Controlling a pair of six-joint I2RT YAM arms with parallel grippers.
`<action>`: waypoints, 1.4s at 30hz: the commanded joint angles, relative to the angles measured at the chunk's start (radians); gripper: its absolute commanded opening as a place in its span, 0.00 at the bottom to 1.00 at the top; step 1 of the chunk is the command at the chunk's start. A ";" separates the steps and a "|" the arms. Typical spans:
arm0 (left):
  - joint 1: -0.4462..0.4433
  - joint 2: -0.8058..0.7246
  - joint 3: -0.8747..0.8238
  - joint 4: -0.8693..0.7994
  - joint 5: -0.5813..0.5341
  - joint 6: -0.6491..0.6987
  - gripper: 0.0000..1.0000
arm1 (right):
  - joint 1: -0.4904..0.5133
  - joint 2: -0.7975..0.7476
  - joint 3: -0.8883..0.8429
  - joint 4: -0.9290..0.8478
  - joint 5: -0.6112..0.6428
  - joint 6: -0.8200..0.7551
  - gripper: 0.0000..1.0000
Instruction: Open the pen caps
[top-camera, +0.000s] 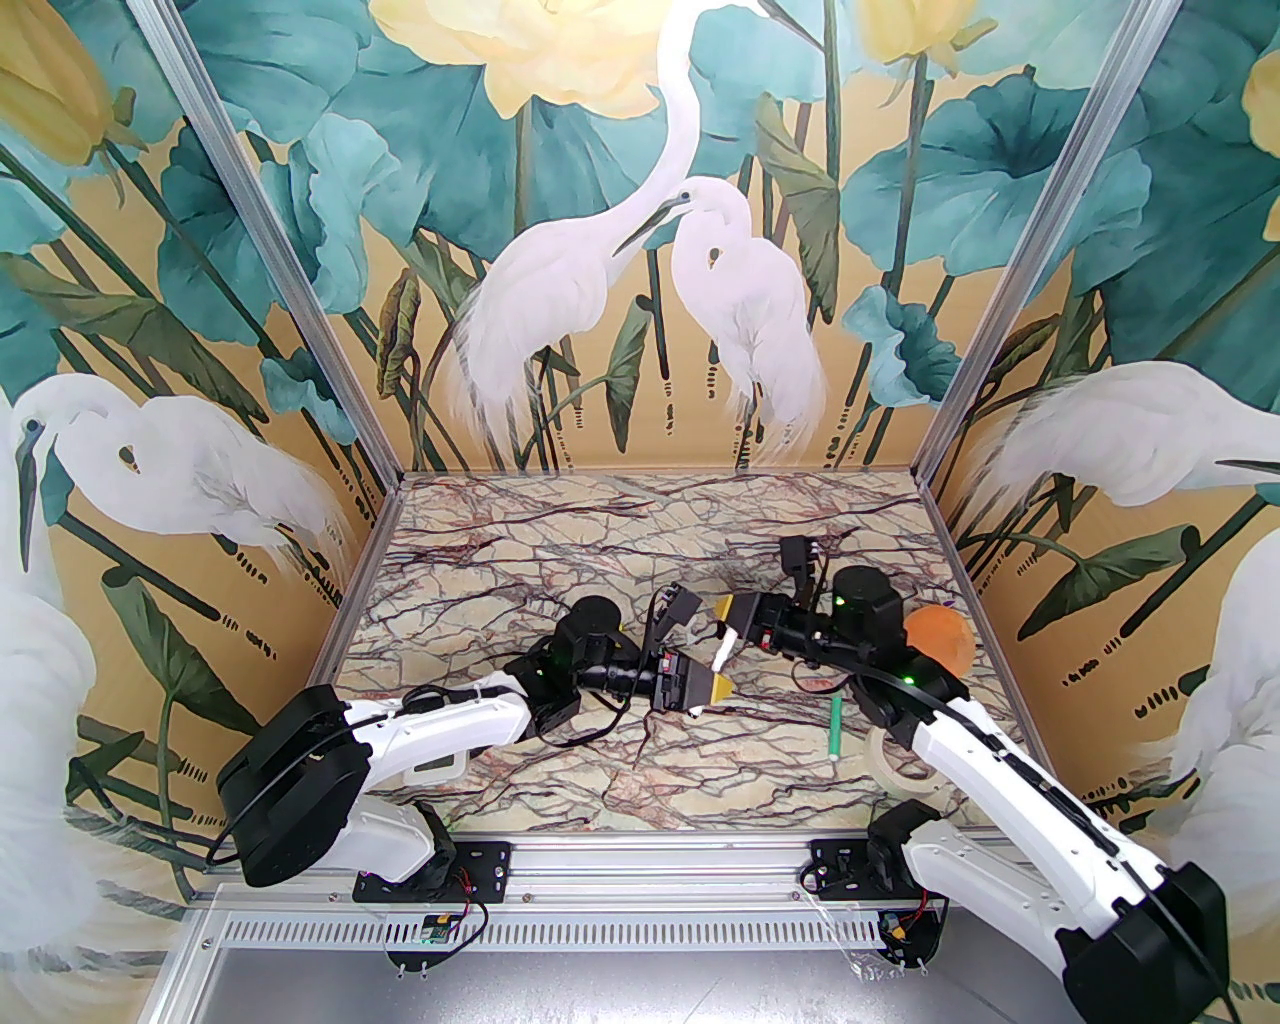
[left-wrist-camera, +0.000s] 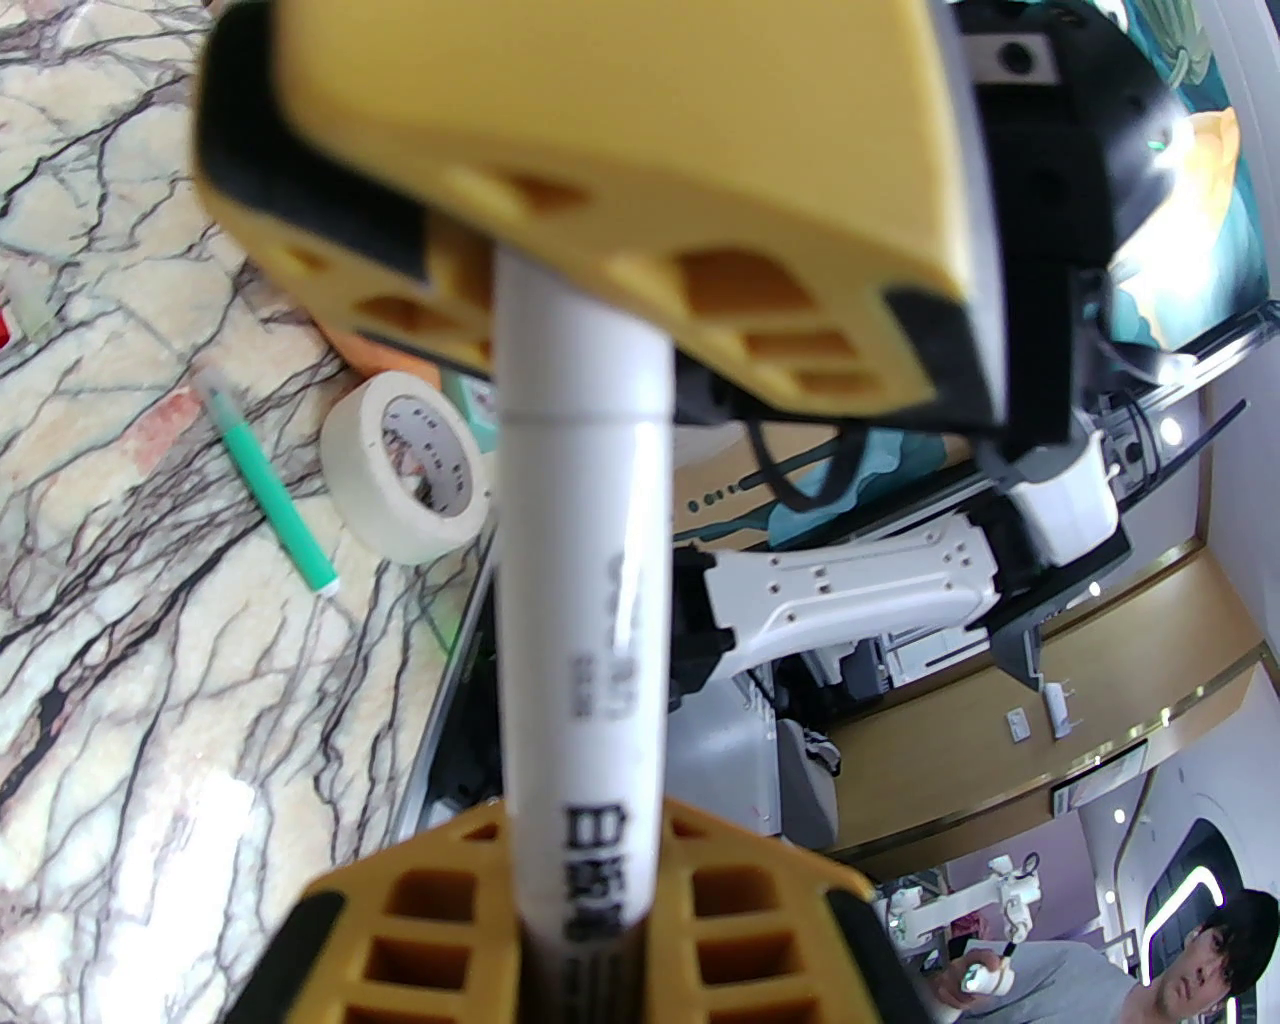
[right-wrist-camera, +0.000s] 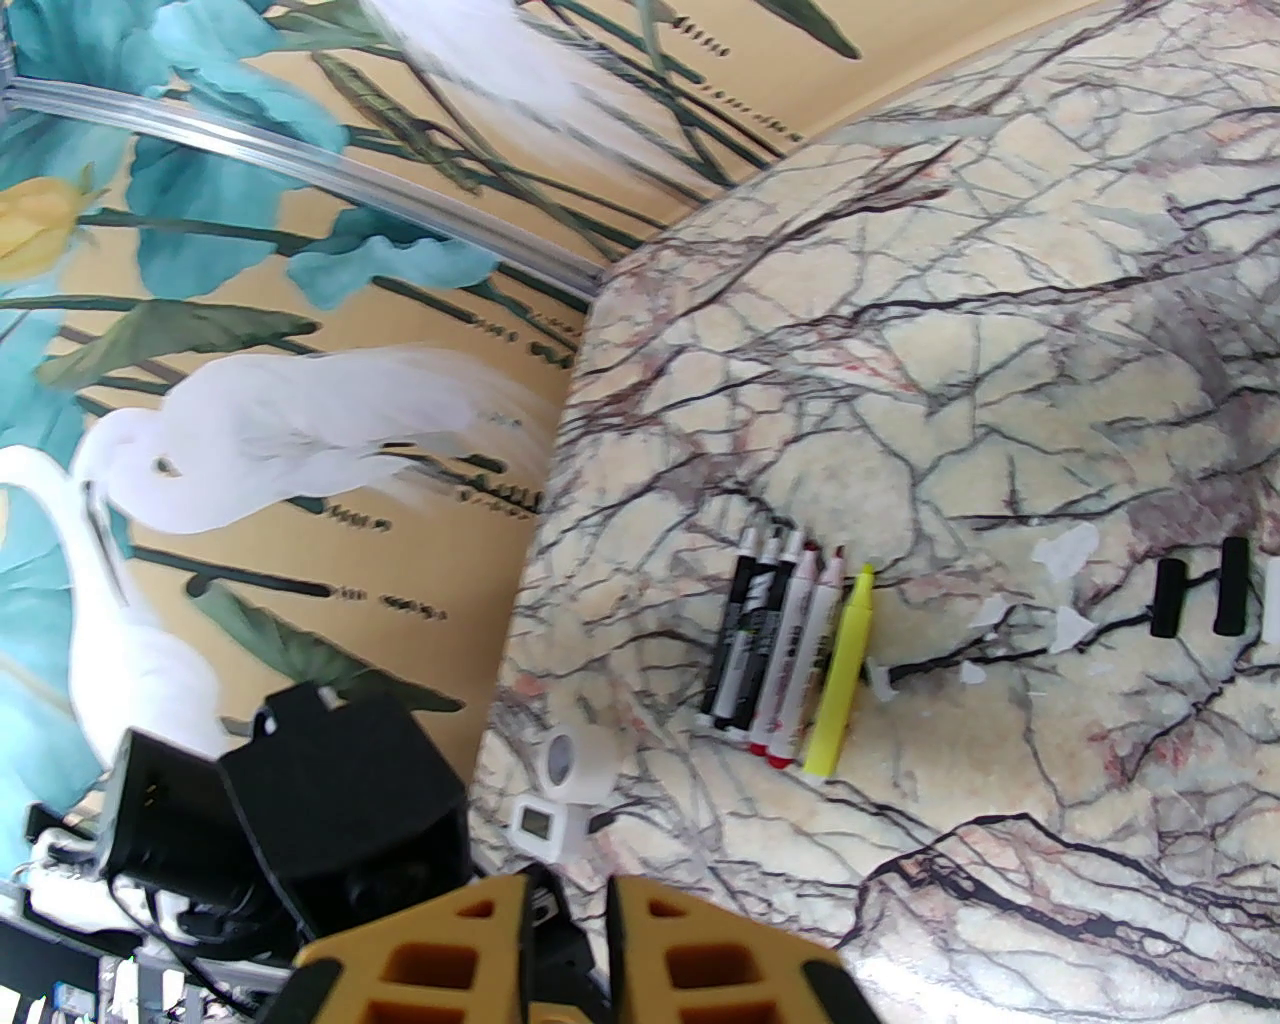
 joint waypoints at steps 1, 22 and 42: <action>-0.011 -0.007 0.005 -0.100 0.113 0.043 0.07 | -0.098 -0.021 0.007 0.117 0.051 0.002 0.10; -0.096 0.019 0.111 -0.444 -0.015 0.214 0.01 | -0.189 -0.012 0.012 0.075 0.280 -0.001 0.07; -0.115 -0.120 0.089 -0.488 -0.343 0.215 0.03 | -0.313 0.105 0.037 -0.296 0.244 -0.289 0.12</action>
